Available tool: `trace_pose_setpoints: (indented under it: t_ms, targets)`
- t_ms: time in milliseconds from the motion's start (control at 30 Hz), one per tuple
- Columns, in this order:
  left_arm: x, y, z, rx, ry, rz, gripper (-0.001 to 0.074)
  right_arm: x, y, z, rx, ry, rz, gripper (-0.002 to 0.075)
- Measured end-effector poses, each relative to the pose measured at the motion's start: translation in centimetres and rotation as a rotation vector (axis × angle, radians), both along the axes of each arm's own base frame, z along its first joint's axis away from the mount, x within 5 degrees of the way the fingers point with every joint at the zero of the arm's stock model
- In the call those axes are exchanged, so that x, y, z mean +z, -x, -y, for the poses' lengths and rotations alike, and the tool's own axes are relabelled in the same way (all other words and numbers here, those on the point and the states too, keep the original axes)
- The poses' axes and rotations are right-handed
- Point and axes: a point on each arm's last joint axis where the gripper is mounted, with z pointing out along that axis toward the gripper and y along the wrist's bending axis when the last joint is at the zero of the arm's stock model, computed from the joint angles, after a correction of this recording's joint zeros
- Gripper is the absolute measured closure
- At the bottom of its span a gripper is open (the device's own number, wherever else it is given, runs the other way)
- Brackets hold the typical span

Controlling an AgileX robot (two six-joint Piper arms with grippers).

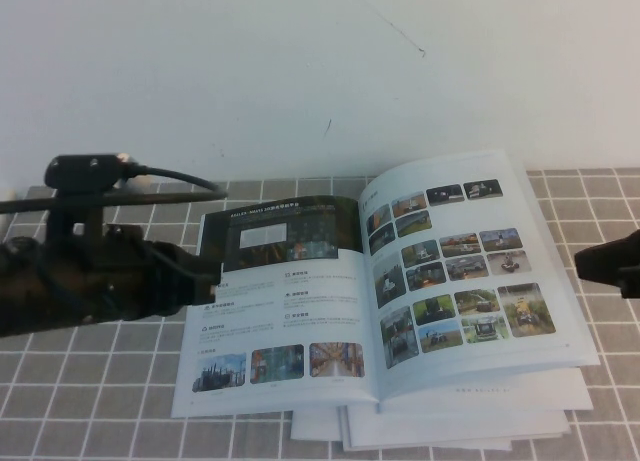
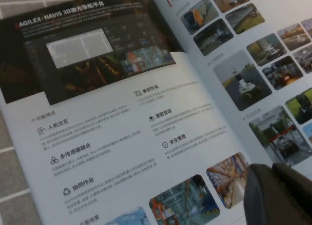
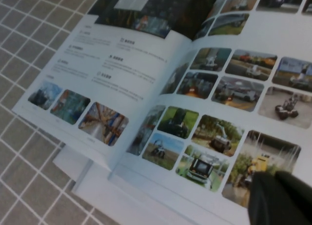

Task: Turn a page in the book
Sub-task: Open the closed book

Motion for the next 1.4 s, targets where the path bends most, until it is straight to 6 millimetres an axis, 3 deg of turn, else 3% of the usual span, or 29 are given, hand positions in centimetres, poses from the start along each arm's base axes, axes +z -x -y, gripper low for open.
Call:
trace_pose_setpoints:
  t_ms: [133, 433, 567, 700, 767, 867, 1400]
  targets:
    - [-2.1, -2.1, 1.7, -0.012, -0.026, -0.045, 0.0738, -1.8, -2.1, -0.5, 0.003, 0.011, -0.041, 0.0727]
    - [-7.6, -5.7, 5.2, -0.013, -0.116, -0.142, 0.0738, -3.5, -6.6, -0.7, -0.043, -0.012, -0.096, 0.0715]
    - [-10.2, -6.7, 5.6, -0.004, -0.157, -0.190, 0.0738, -5.0, -8.1, -0.9, -0.049, -0.021, -0.147, 0.0631]
    - [-13.3, -7.1, 5.7, 0.000, -0.192, -0.267, 0.0738, -6.8, -9.2, -1.0, -0.086, -0.045, -0.227, 0.0464]
    - [-13.7, -7.3, 5.8, 0.003, -0.188, -0.278, 0.0738, -7.6, -9.6, -1.0, -0.090, -0.050, -0.255, 0.0394]
    - [-14.1, -7.3, 6.0, -0.010, -0.174, -0.299, 0.0738, -8.3, -10.0, -1.1, -0.090, -0.051, -0.278, 0.0349]
    - [-14.3, -7.3, 6.0, -0.010, -0.168, -0.309, 0.0738, -8.9, -10.3, -0.4, -0.101, -0.044, -0.291, 0.0330]
